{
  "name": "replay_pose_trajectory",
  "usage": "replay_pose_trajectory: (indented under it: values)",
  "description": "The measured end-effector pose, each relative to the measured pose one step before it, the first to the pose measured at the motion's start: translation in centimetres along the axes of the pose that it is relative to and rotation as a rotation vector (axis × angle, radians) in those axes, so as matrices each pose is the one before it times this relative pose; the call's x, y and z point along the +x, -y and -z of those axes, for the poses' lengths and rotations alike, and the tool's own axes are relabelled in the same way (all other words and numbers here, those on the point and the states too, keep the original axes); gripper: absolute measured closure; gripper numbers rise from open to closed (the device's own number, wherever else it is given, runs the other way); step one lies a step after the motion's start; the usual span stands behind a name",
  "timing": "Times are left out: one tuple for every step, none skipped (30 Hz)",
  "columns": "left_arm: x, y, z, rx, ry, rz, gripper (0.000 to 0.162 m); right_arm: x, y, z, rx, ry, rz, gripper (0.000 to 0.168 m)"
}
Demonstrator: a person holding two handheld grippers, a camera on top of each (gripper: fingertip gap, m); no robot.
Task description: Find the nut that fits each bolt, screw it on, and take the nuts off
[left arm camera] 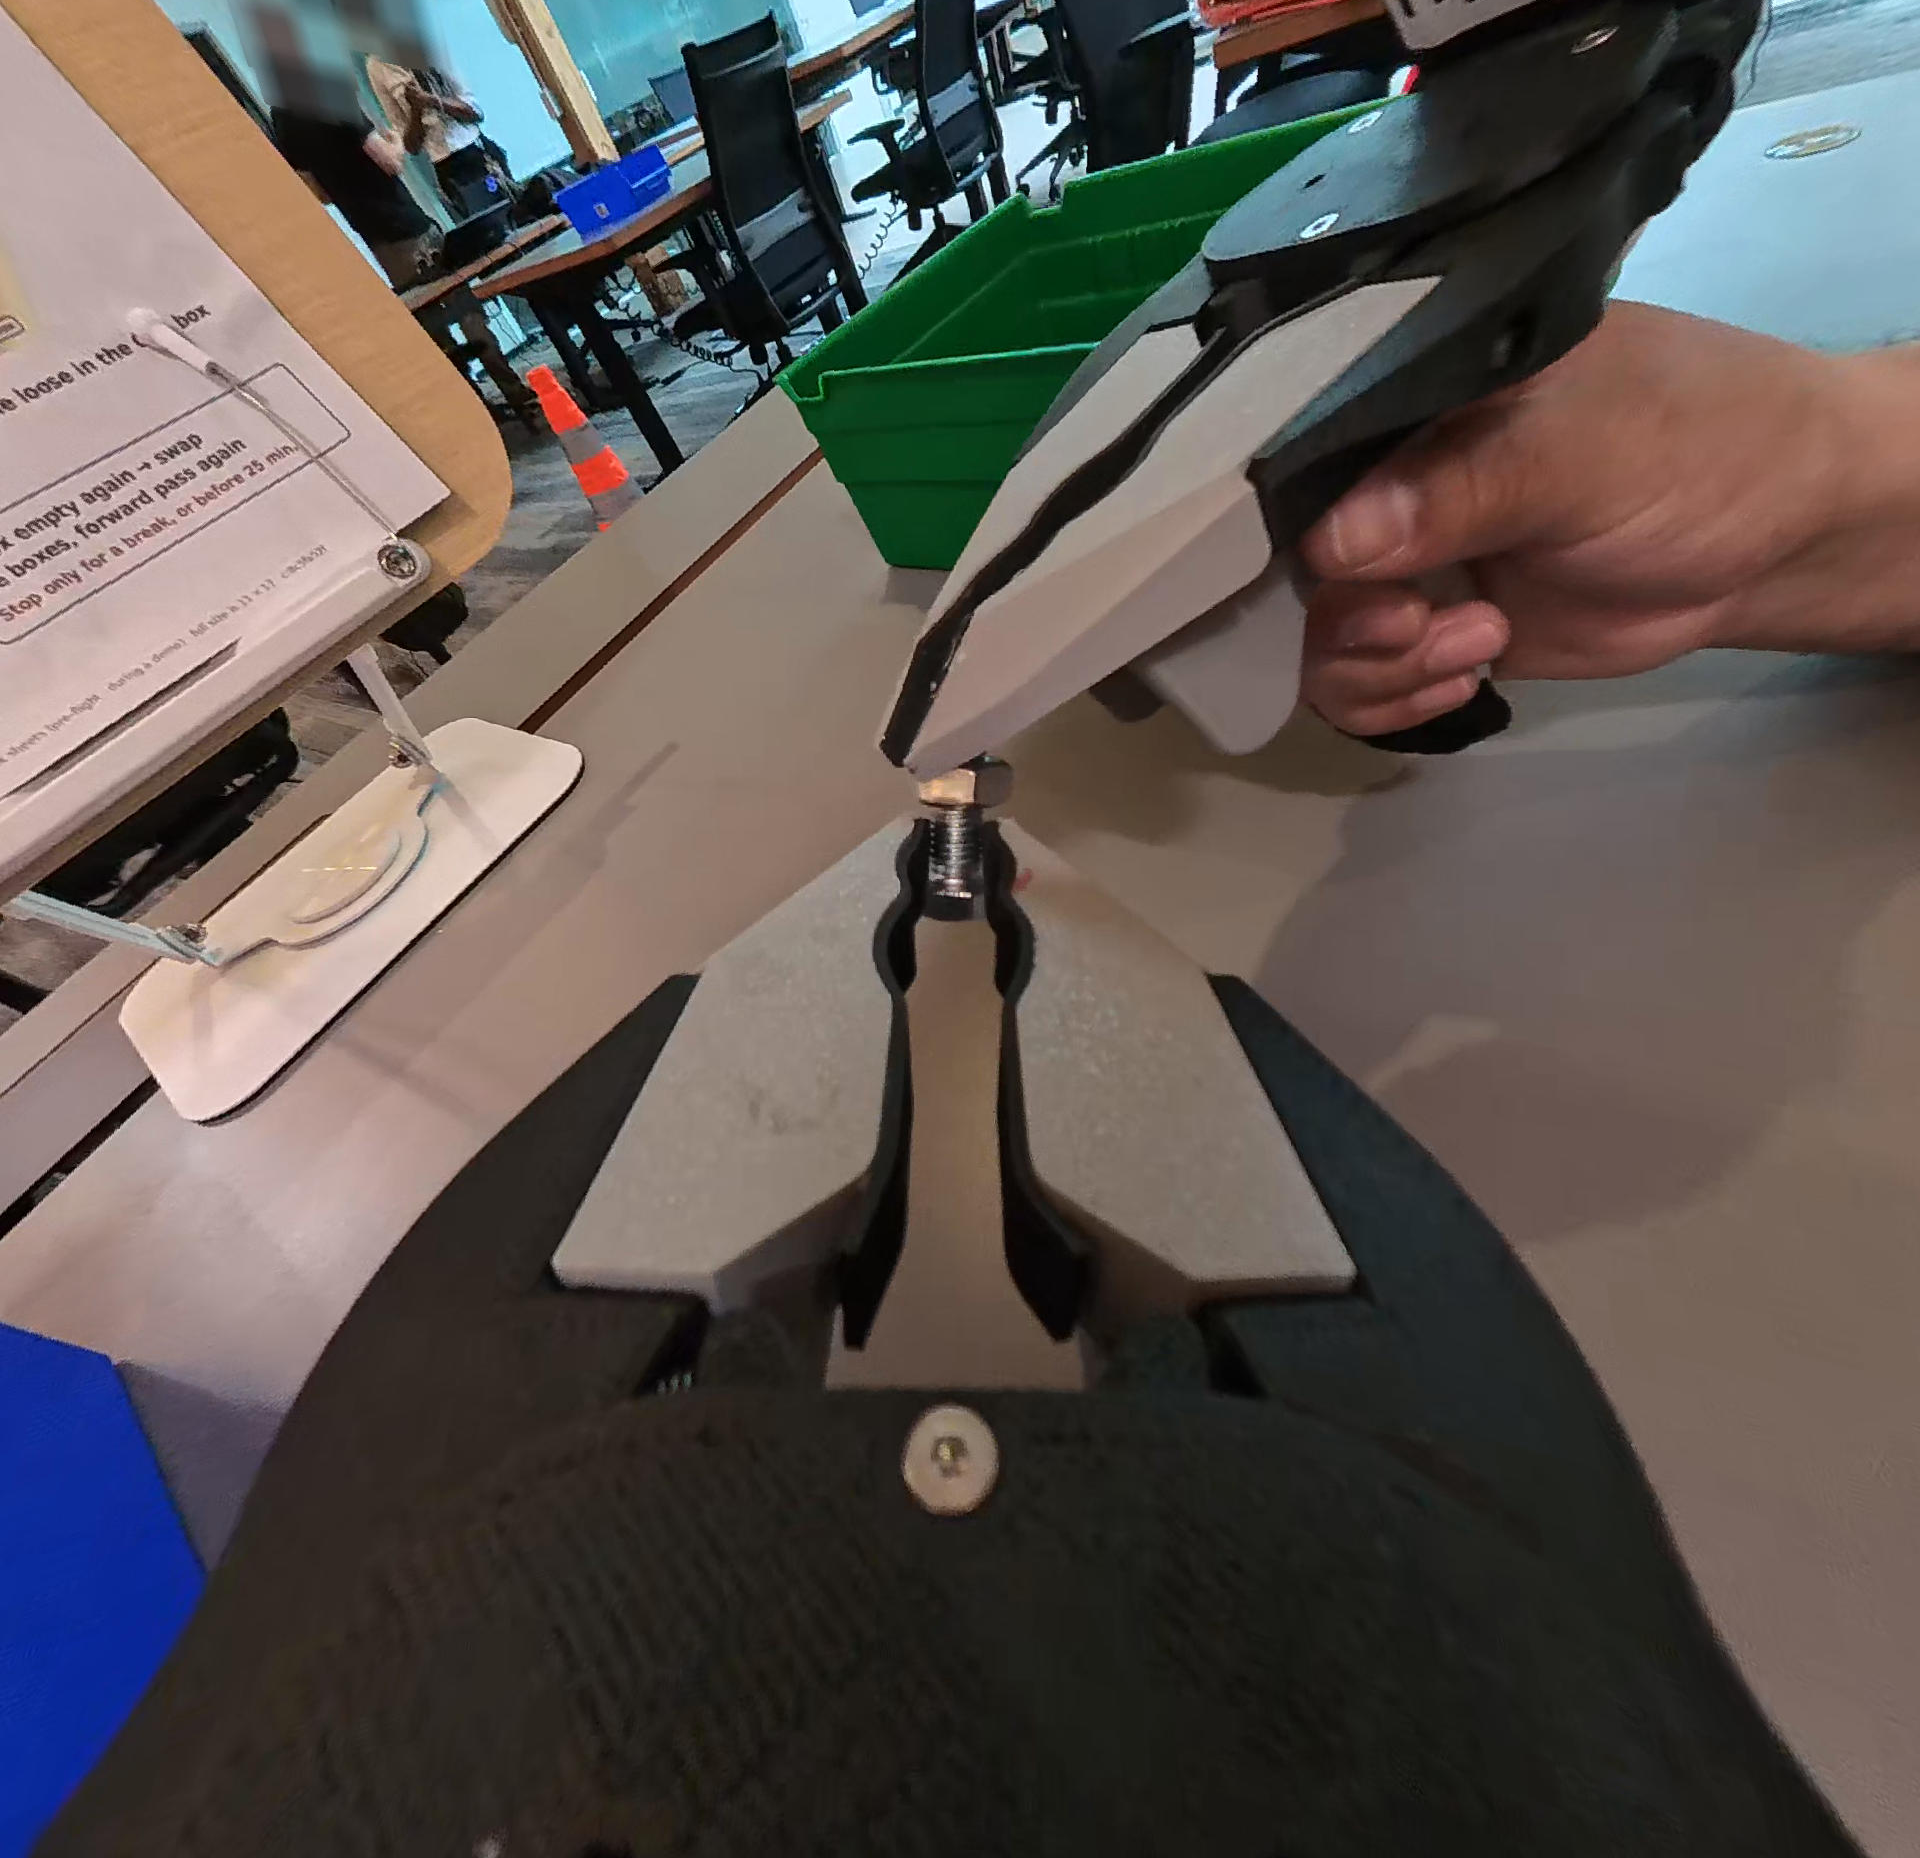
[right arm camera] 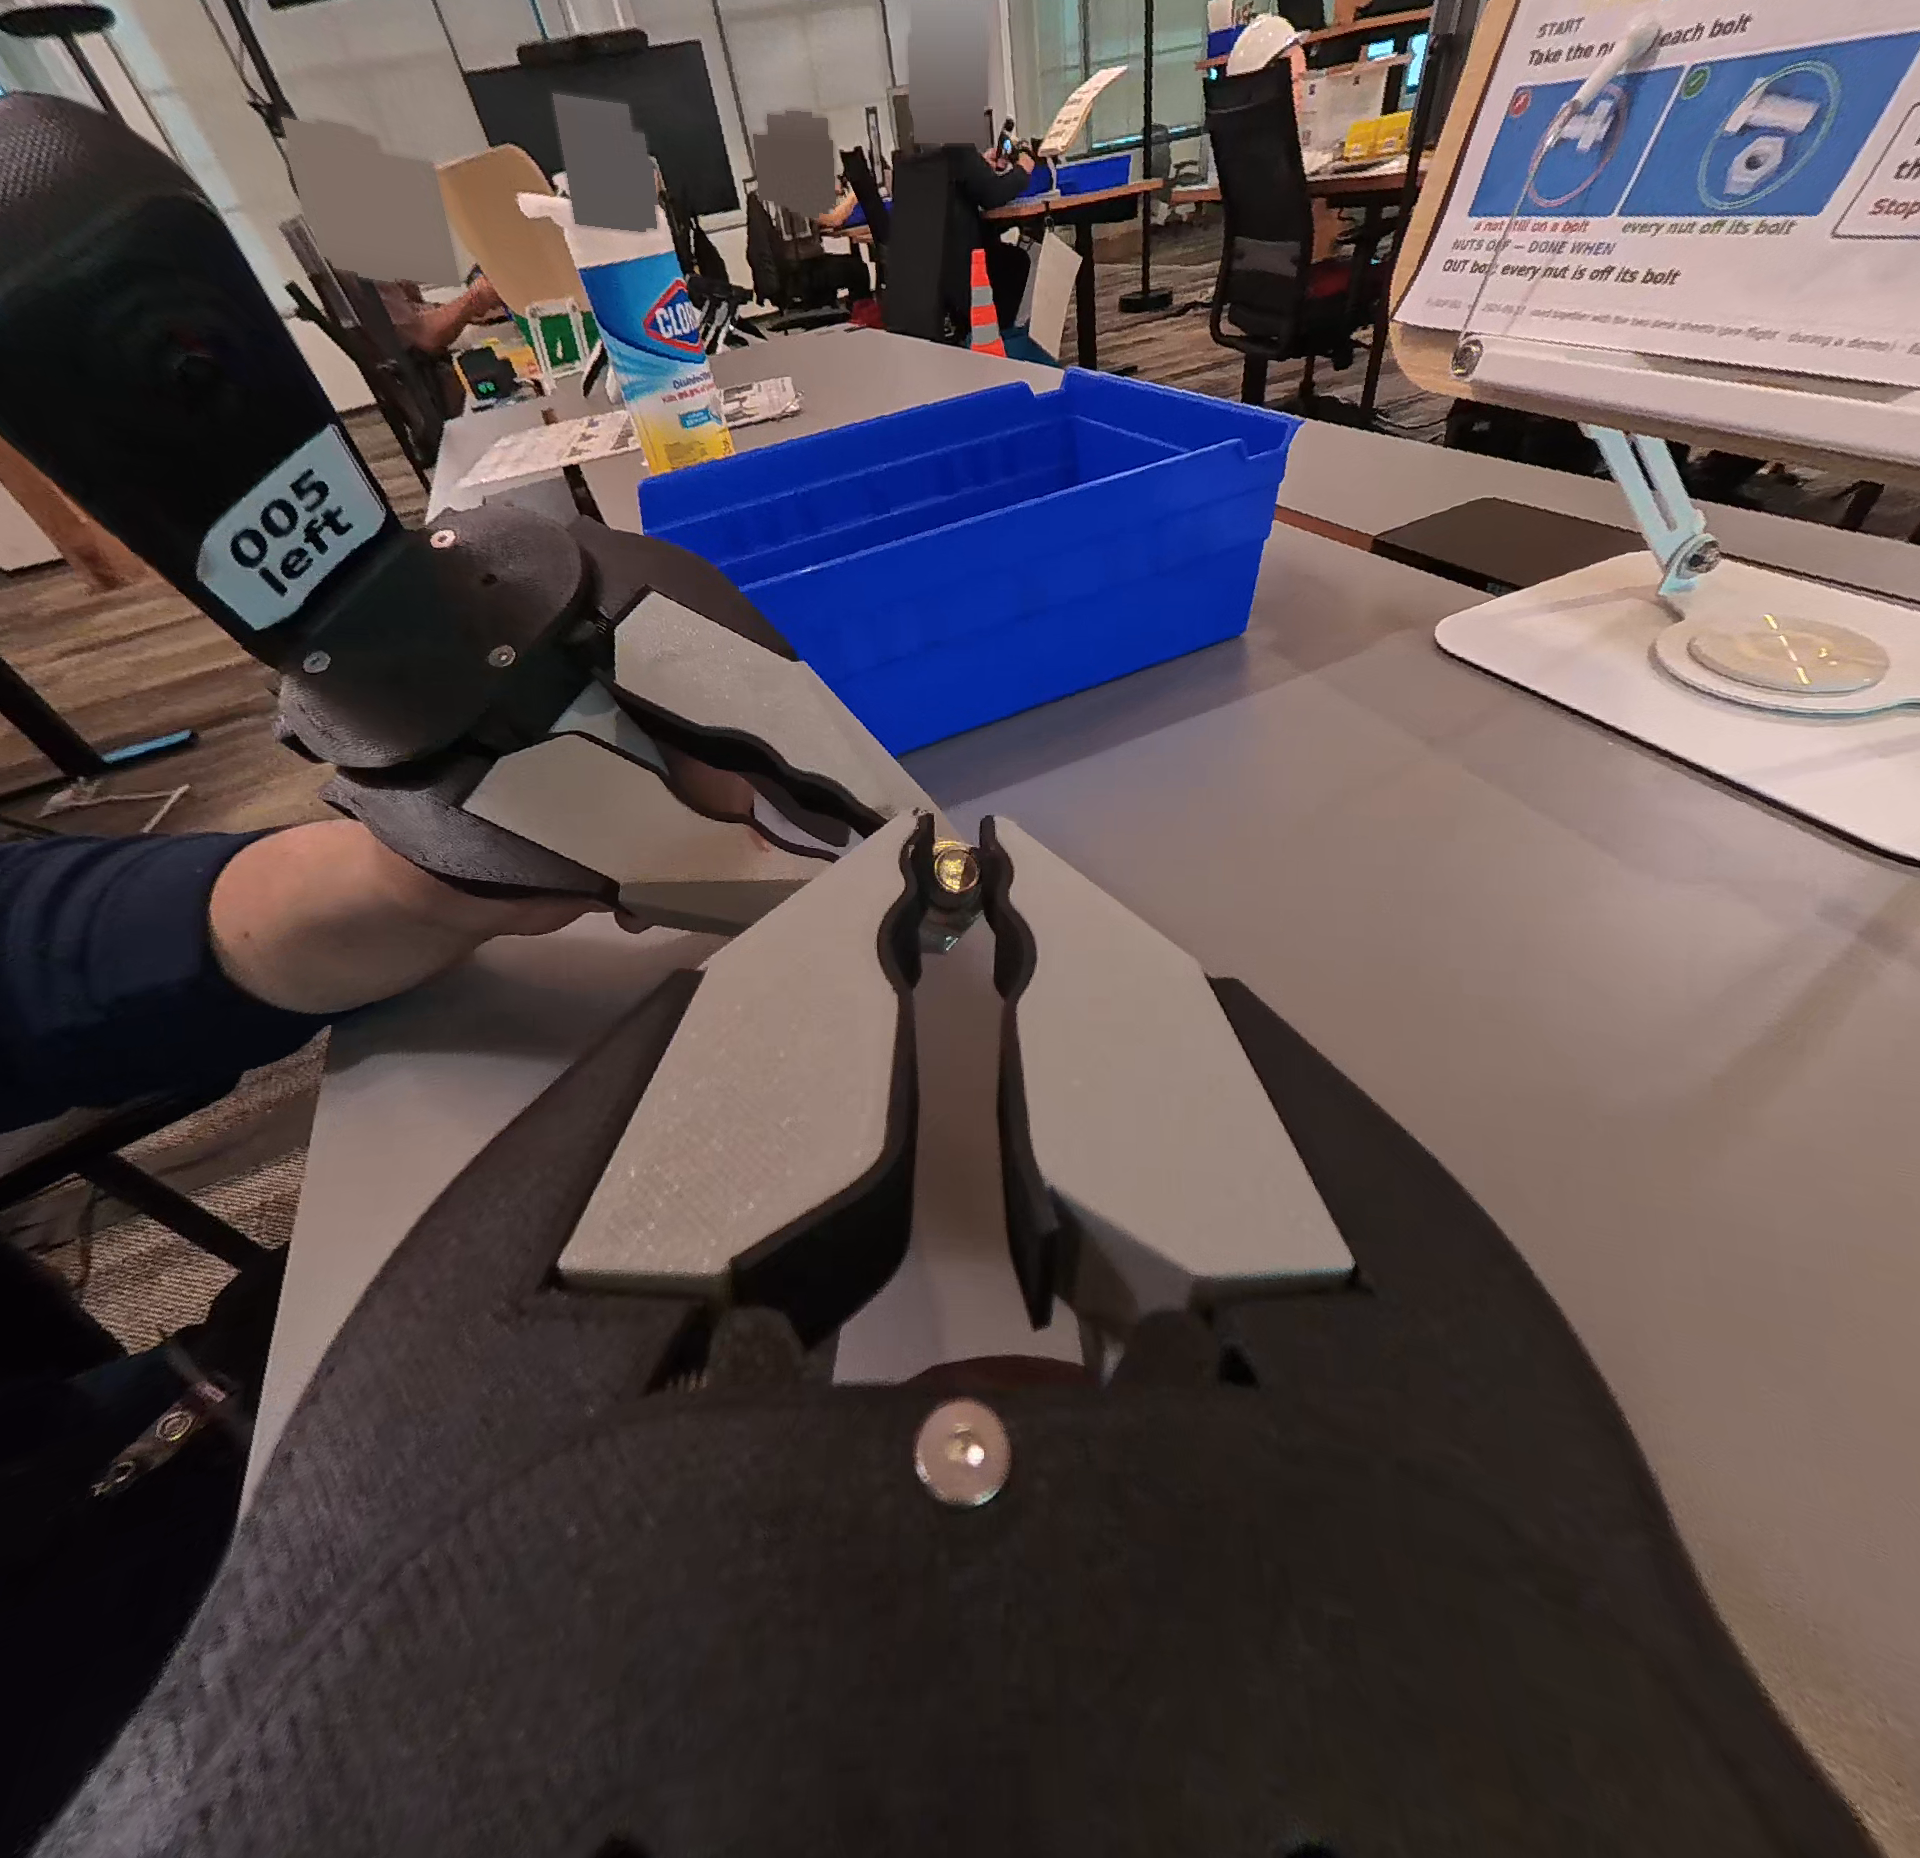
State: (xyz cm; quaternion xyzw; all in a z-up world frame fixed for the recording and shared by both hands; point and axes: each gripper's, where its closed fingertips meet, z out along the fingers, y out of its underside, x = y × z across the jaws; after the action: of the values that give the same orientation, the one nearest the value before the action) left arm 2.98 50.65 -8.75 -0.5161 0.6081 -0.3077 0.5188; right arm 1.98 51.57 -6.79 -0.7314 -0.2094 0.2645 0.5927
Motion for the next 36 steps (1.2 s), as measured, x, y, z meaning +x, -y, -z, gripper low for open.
replay_pose_trajectory:
  values:
    - [0.003, -0.113, -0.001, -0.0045, 0.0028, -0.0014, 0.155, 0.019, -0.106, -0.062, -0.0054, -0.0032, 0.0029, 0.163]
    - [-0.035, -0.053, 0.007, -0.0004, 0.0026, 0.0013, 0.154, 0.123, -0.109, -0.034, -0.0056, -0.0091, 0.0018, 0.163]
    - [-0.060, 0.076, 0.043, 0.0088, 0.0017, 0.0061, 0.153, 0.243, -0.082, -0.001, -0.0048, -0.0156, 0.0047, 0.163]
    - [-0.087, 0.111, 0.051, 0.0120, -0.0004, 0.0135, 0.149, 0.232, -0.040, 0.040, -0.0020, -0.0125, 0.0055, 0.163]
    - [-0.168, -0.031, 0.014, 0.0046, 0.0004, 0.0237, 0.142, 0.158, -0.015, 0.061, -0.0003, -0.0054, 0.0002, 0.163]
    - [-0.196, -0.139, -0.024, -0.0032, -0.0012, 0.0275, 0.136, 0.089, 0.046, 0.071, 0.0025, 0.0012, -0.0057, 0.163]
    - [0.023, -0.184, -0.060, -0.0055, -0.0157, 0.0238, 0.133, 0.075, 0.107, 0.079, 0.0071, 0.0018, -0.0094, 0.163]
    - [0.198, -0.214, -0.095, -0.0077, -0.0249, 0.0206, 0.129, 0.089, 0.124, 0.066, 0.0074, 0.0002, -0.0083, 0.163]
    - [0.106, -0.221, -0.117, -0.0099, -0.0142, 0.0176, 0.124, 0.056, 0.044, 0.032, 0.0021, -0.0001, -0.0050, 0.163]
    - [0.041, -0.191, -0.141, -0.0083, -0.0053, 0.0106, 0.119, 0.023, 0.006, 0.021, 0.0004, 0.0000, -0.0014, 0.163]
    - [0.136, -0.167, -0.152, -0.0078, -0.0069, 0.0026, 0.117, -0.023, 0.017, 0.006, 0.0017, 0.0001, 0.0007, 0.163]
    - [0.149, -0.175, -0.167, -0.0083, -0.0050, -0.0019, 0.117, -0.076, 0.041, -0.012, 0.0020, 0.0024, 0.0014, 0.163]
    - [0.109, -0.163, -0.159, -0.0077, -0.0005, -0.0041, 0.117, -0.165, 0.012, -0.028, 0.0009, 0.0061, 0.0024, 0.163]
    - [0.122, -0.142, -0.158, -0.0072, -0.0008, -0.0055, 0.118, -0.241, 0.014, -0.047, 0.0004, 0.0097, 0.0035, 0.163]
    - [0.133, -0.154, -0.145, -0.0079, -0.0020, -0.0047, 0.119, -0.240, 0.053, -0.035, 0.0029, 0.0093, 0.0046, 0.163]
    - [0.121, -0.078, -0.105, -0.0047, -0.0017, -0.0043, 0.122, -0.235, 0.071, -0.019, 0.0039, 0.0082, 0.0057, 0.163]
    - [0.138, -0.007, -0.063, 0.0001, -0.0039, -0.0052, 0.125, -0.248, 0.007, -0.013, -0.0004, 0.0100, 0.0065, 0.163]
    - [0.084, 0.036, -0.002, 0.0015, -0.0017, -0.0040, 0.128, -0.214, -0.033, -0.021, -0.0038, 0.0093, 0.0064, 0.163]
    - [0.012, 0.077, 0.036, 0.0040, 0.0016, -0.0038, 0.131, -0.140, -0.045, -0.009, -0.0034, 0.0054, 0.0054, 0.163]
    - [-0.008, 0.104, 0.073, 0.0060, 0.0011, -0.0042, 0.135, -0.092, -0.009, 0.018, -0.0015, 0.0048, 0.0047, 0.163]
    - [0.010, 0.104, 0.084, 0.0059, -0.0012, -0.0016, 0.137, -0.071, -0.006, 0.010, -0.0003, 0.0051, 0.0009, 0.163]
    - [0.011, 0.098, 0.057, 0.0052, -0.0020, 0.0022, 0.137, 0.001, 0.030, 0.018, 0.0029, 0.0017, -0.0031, 0.163]
    - [0.026, 0.101, 0.021, 0.0055, -0.0035, 0.0040, 0.137, 0.028, 0.039, 0.001, 0.0030, 0.0016, -0.0053, 0.163]
    - [0.063, 0.015, -0.026, 0.0016, -0.0061, 0.0066, 0.138, -0.022, 0.057, 0.012, 0.0045, 0.0041, -0.0065, 0.163]
    - [0.079, -0.040, -0.069, -0.0026, -0.0066, 0.0072, 0.137, -0.065, 0.089, 0.010, 0.0069, 0.0070, -0.0072, 0.163]
    - [0.085, -0.059, -0.071, -0.0029, -0.0065, 0.0050, 0.137, -0.130, 0.115, 0.025, 0.0074, 0.0105, -0.0072, 0.163]
    - [0.090, -0.033, -0.071, -0.0012, -0.0048, 0.0035, 0.135, -0.133, 0.101, 0.018, 0.0065, 0.0104, -0.0055, 0.163]
    - [0.045, -0.015, -0.063, 0.0004, -0.0008, 0.0039, 0.131, -0.101, 0.076, 0.014, 0.0044, 0.0060, -0.0023, 0.163]
    - [0.056, 0.024, -0.058, 0.0003, -0.0014, 0.0050, 0.126, -0.078, 0.066, 0.010, 0.0033, 0.0036, 0.0026, 0.163]
    - [0.115, 0.069, 0.005, 0.0016, -0.0048, -0.0009, 0.131, -0.083, -0.005, -0.010, -0.0010, 0.0027, 0.0052, 0.163]
    - [0.111, 0.192, 0.081, 0.0096, -0.0023, -0.0096, 0.140, -0.040, -0.073, -0.047, -0.0052, 0.0007, 0.0042, 0.163]
    - [0.043, 0.192, 0.103, 0.0094, 0.0041, -0.0121, 0.143, -0.042, -0.040, -0.049, -0.0021, 0.0008, 0.0027, 0.163]
    - [0.037, -0.002, 0.009, -0.0017, 0.0016, -0.0084, 0.143, -0.083, 0.046, -0.012, 0.0038, 0.0030, 0.0001, 0.163]
    - [0.071, -0.059, -0.015, -0.0040, -0.0036, -0.0003, 0.143, -0.046, -0.030, -0.033, -0.0013, 0.0016, 0.0026, 0.163]
    - [0.058, -0.085, -0.028, -0.0063, -0.0056, 0.0052, 0.143, -0.006, -0.068, -0.040, -0.0027, -0.0004, 0.0039, 0.163]
    - [0.066, -0.082, -0.025, -0.0064, -0.0083, 0.0071, 0.143, -0.038, -0.061, -0.049, -0.0025, 0.0022, 0.0016, 0.163]
